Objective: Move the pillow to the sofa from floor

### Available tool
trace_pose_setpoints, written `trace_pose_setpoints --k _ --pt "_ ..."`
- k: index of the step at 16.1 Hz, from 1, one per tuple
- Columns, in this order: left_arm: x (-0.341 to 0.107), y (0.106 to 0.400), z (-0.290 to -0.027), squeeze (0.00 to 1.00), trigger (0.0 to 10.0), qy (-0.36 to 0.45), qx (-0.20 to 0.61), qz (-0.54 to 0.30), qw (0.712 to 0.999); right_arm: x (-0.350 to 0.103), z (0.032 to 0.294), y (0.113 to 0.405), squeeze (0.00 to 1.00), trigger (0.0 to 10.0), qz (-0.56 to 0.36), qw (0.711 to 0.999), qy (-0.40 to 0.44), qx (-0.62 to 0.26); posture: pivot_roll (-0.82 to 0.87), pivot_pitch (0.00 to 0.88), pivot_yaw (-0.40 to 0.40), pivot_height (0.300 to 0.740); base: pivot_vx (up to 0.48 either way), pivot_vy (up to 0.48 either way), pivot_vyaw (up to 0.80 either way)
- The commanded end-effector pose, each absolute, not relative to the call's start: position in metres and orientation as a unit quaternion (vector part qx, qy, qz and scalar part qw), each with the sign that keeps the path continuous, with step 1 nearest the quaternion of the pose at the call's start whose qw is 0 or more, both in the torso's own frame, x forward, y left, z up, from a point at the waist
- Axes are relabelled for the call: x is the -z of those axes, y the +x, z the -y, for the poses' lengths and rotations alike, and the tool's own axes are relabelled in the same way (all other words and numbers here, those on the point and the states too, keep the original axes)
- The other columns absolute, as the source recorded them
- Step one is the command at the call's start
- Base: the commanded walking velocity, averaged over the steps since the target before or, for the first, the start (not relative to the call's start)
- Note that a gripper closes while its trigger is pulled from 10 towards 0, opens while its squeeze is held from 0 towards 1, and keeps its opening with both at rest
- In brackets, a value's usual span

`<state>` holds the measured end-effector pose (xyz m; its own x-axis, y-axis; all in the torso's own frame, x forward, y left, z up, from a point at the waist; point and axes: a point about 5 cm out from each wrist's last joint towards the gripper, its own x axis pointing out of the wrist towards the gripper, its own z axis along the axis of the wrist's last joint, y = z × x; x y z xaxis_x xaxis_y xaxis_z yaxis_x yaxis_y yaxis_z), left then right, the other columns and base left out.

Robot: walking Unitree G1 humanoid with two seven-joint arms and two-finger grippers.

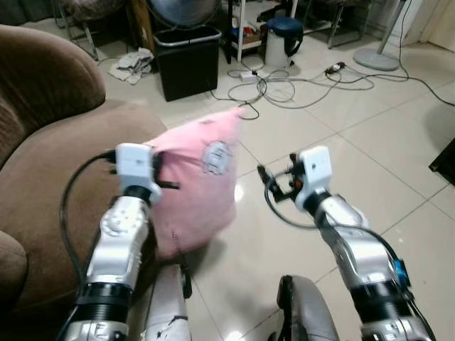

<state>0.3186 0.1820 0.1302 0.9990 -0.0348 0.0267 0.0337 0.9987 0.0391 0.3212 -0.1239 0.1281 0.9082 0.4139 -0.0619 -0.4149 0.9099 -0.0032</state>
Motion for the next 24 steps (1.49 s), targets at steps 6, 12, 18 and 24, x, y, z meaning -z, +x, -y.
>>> trace_pose_setpoints --k 6,12,18,24 --pt "-0.150 0.314 -0.181 0.00 10.0 0.065 0.011 0.056 0.996 -0.133 0.121 0.332 0.00 10.0 -0.025 0.982 -0.012 -0.185 0.13 0.000 -0.035 0.662 0.000 0.000 0.00" --pt "-0.147 0.309 -0.182 0.00 10.0 0.071 0.008 0.050 0.996 -0.139 0.118 0.337 0.00 10.0 -0.018 0.983 -0.010 -0.180 0.15 0.000 -0.040 0.722 0.000 0.000 0.00" --pt "-0.152 0.311 -0.179 0.00 10.0 0.096 0.022 0.063 0.993 -0.142 0.113 0.341 0.00 10.0 -0.014 0.980 -0.015 -0.199 0.15 0.000 -0.041 0.740 0.000 0.000 0.00" --pt "-0.156 0.316 -0.171 0.00 10.0 0.115 0.031 0.075 0.990 -0.143 0.111 0.341 0.00 10.0 -0.003 0.979 -0.031 -0.202 0.15 0.000 -0.051 0.740 0.000 0.000 0.00"
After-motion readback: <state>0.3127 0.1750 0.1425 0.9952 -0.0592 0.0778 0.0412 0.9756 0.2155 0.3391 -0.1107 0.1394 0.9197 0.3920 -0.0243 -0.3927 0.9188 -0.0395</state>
